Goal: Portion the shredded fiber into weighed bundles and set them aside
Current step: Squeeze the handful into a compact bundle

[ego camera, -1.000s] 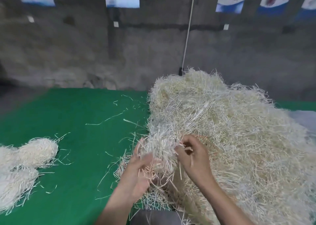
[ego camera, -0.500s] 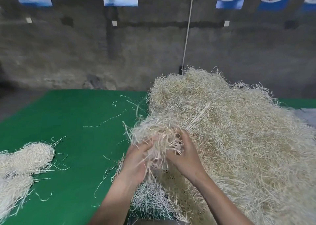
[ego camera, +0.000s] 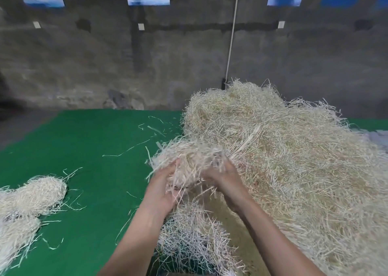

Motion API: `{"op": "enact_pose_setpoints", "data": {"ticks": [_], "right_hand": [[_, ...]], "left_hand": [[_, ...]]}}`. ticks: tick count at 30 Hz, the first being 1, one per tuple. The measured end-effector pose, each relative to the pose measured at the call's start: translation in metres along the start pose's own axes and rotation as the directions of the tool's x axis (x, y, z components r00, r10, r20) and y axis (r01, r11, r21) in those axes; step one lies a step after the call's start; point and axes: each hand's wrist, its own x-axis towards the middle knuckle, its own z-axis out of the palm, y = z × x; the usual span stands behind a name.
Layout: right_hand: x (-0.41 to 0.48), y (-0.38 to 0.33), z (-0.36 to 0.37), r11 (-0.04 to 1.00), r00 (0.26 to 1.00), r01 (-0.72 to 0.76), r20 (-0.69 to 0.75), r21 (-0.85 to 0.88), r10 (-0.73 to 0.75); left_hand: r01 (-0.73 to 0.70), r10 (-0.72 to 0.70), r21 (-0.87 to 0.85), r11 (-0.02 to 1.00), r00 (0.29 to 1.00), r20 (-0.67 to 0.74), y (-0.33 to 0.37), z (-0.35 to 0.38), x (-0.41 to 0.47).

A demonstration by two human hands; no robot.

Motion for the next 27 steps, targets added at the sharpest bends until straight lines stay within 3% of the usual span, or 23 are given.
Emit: {"op": "enact_pose_setpoints", "data": {"ticks": [1, 2, 4, 6, 9, 13, 16, 18, 21, 23, 27], "right_hand": [[0.000, -0.001, 0.009, 0.995, 0.999, 0.012, 0.052, -0.102, -0.007], [0.002, -0.002, 0.015, 0.975, 0.998, 0.023, 0.068, -0.220, -0.009], [0.006, -0.004, 0.018, 0.940, 0.999, 0.039, 0.027, -0.338, -0.031], [0.012, -0.013, 0.007, 0.986, 0.993, 0.026, -0.109, -0.164, -0.044], [0.017, -0.024, -0.022, 0.986, 0.939, -0.004, -0.337, 0.169, 0.062], [0.019, -0.030, -0.039, 0.821, 0.914, 0.045, -0.355, 0.570, 0.196], [0.021, -0.027, -0.050, 0.740, 0.893, 0.097, -0.386, 0.666, 0.230], [0.021, -0.022, -0.055, 0.820, 0.924, 0.089, -0.354, 0.566, 0.144], [0.017, -0.015, -0.049, 0.953, 0.999, -0.029, -0.019, 0.302, 0.036], [0.016, -0.011, -0.034, 0.989, 0.991, -0.071, 0.121, 0.131, 0.056], [0.015, -0.006, 0.012, 0.973, 0.979, -0.009, 0.198, -0.230, 0.056]], "left_hand": [[0.067, -0.067, -0.059, 0.996, 0.998, -0.008, -0.005, 0.006, 0.004], [0.095, -0.114, -0.228, 0.969, 0.991, -0.069, -0.006, 0.010, 0.006], [0.059, -0.094, -0.221, 0.973, 0.984, -0.153, -0.005, 0.015, 0.010], [-0.025, 0.016, -0.121, 0.992, 0.997, -0.074, 0.002, 0.013, 0.019], [-0.117, 0.094, -0.167, 0.979, 0.986, -0.139, 0.019, 0.002, 0.029], [-0.147, 0.137, -0.092, 0.985, 0.985, -0.105, 0.024, -0.005, 0.037], [-0.190, 0.184, -0.044, 0.981, 0.976, -0.115, 0.028, 0.000, 0.030], [-0.217, 0.209, -0.076, 0.973, 0.973, -0.096, 0.030, 0.001, 0.030], [-0.223, 0.219, -0.051, 0.973, 0.973, -0.078, 0.030, -0.003, 0.037], [-0.188, 0.189, 0.020, 0.982, 0.982, -0.018, 0.020, 0.002, 0.034], [-0.014, 0.008, 0.053, 0.998, 0.993, 0.116, -0.006, 0.026, 0.033]]}}
